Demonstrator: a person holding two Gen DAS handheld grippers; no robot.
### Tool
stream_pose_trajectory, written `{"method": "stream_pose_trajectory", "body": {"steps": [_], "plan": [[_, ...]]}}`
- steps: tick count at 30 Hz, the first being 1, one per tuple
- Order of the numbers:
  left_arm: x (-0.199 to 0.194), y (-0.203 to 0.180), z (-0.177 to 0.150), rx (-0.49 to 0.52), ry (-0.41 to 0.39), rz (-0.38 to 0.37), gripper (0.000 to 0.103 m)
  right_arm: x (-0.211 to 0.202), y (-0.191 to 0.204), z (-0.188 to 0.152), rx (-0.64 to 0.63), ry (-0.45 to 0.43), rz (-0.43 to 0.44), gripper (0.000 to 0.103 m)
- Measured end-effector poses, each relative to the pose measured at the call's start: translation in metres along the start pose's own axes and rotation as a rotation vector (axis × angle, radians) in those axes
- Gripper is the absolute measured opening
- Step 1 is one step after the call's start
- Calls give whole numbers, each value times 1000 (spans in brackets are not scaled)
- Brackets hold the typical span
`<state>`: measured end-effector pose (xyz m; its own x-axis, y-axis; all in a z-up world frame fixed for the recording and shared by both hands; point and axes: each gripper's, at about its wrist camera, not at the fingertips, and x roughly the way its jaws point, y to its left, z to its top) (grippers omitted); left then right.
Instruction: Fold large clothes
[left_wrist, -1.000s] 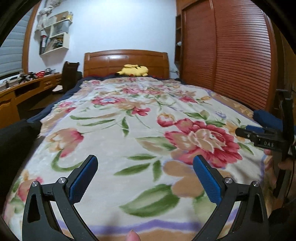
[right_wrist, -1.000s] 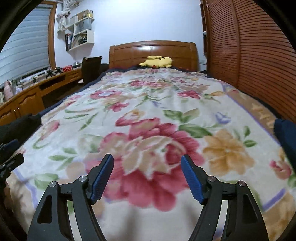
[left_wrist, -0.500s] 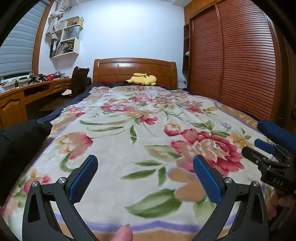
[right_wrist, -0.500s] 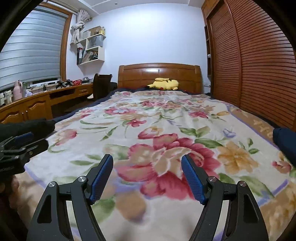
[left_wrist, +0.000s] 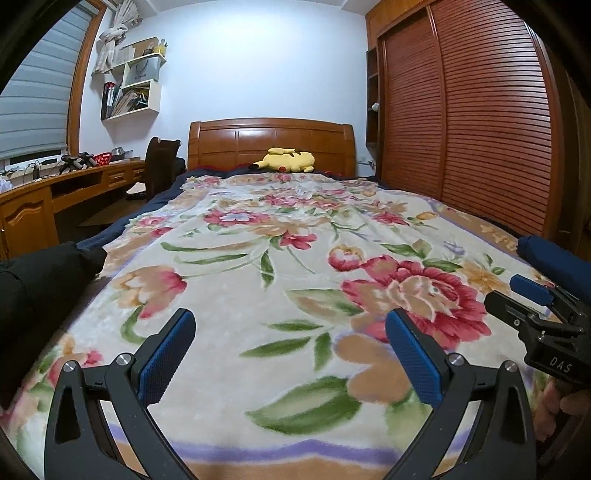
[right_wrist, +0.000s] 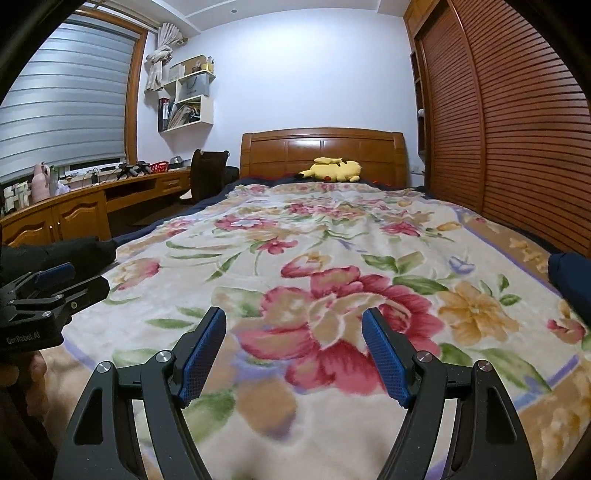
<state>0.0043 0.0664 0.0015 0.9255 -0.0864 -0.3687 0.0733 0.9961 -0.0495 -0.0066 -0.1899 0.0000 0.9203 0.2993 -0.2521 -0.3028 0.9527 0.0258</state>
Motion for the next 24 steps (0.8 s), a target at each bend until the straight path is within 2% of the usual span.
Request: {"method": "stream_pose_trajectory", "body": {"steps": [24], "plan": [[1,3,-3,5,-5,20,103,5,1,-1,7,-28,-1,78]]}}
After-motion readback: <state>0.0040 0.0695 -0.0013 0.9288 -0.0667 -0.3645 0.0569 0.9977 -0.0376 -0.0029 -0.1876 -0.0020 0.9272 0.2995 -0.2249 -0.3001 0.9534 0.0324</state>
